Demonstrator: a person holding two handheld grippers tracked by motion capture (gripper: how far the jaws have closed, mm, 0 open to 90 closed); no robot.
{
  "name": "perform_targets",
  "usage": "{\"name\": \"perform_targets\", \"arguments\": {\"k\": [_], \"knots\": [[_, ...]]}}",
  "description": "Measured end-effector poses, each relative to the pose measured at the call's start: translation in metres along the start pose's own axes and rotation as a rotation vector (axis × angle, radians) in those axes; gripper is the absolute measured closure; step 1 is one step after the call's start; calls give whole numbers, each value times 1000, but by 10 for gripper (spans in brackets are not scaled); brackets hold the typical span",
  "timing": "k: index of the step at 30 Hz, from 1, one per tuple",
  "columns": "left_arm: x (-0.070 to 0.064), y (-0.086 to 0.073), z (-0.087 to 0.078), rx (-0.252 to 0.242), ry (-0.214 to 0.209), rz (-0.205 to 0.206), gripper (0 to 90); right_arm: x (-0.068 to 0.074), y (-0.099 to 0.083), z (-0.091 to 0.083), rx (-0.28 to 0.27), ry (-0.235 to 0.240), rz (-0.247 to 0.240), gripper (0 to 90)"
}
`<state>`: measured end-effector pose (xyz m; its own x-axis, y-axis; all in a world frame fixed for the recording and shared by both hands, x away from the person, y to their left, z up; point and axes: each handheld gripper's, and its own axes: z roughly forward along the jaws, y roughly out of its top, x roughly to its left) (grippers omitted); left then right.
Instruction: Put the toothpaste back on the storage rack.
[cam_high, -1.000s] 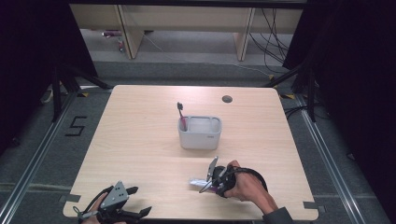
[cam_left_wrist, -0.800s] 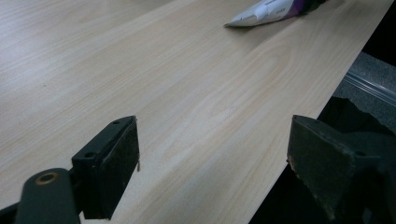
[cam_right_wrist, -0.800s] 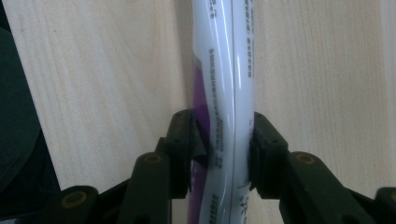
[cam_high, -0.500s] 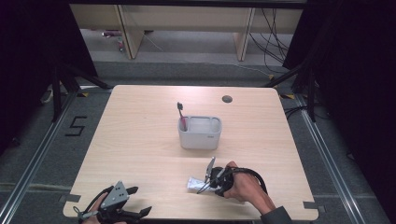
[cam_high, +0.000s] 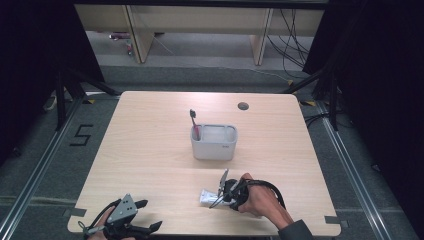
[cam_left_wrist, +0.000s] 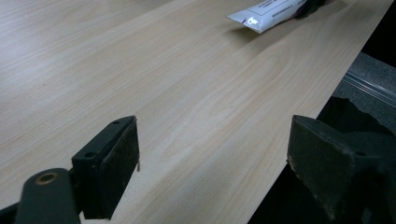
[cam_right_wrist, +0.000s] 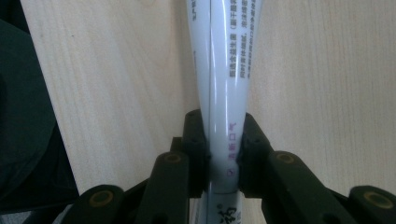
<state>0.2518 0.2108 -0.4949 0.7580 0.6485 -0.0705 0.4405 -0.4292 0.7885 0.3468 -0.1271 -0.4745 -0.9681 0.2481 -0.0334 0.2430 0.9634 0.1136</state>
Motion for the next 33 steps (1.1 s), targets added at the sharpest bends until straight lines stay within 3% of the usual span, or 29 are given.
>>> {"name": "perform_targets", "arguments": {"k": [1, 3, 4, 7, 8, 9, 11, 17, 20, 24, 25, 26, 27, 33], "knots": [[-2, 0, 1, -24, -19, -27, 165, -1, -1, 0, -6, 3, -9, 767], [-2, 1, 1, -19, -18, -27, 165, -1, -4, -3, -38, -6, 16, 767], [-2, 0, 1, -18, -19, -25, 165, -4, -6, -4, -74, -10, -2, 768], [-1, 0, 0, -15, -16, -15, 165, -1, -11, -10, -137, -4, 76, 768], [-2, 0, 1, -28, -15, -35, 165, -2, -12, -12, -175, 14, 63, 768], [-2, 0, 1, -23, -17, -35, 165, -1, -14, -17, -186, 10, 92, 768], [-2, 0, 1, -30, -16, -31, 165, -6, -18, -21, -274, 2, 56, 768], [-2, 0, 1, -27, -17, -35, 165, -14, -28, -37, -427, -60, 118, 768], [-1, 0, 0, -21, -3, -33, 165, -16, -32, -43, -502, -67, 186, 768], [-2, 0, 1, -27, -8, -40, 165, -21, -34, -48, -554, -88, 199, 768], [-1, 0, 0, -20, -4, -21, 165, -22, -35, -50, -560, -84, 207, 768], [-3, 0, 0, -35, -9, -39, 165, -23, -35, -50, -584, -94, 215, 768], [-3, 0, 0, -35, -9, -38, 165, -23, -36, -52, -587, -81, 235, 768], [-1, 0, -1, -21, -15, -35, 165, -31, -38, -58, -668, -106, 269, 767]]}}
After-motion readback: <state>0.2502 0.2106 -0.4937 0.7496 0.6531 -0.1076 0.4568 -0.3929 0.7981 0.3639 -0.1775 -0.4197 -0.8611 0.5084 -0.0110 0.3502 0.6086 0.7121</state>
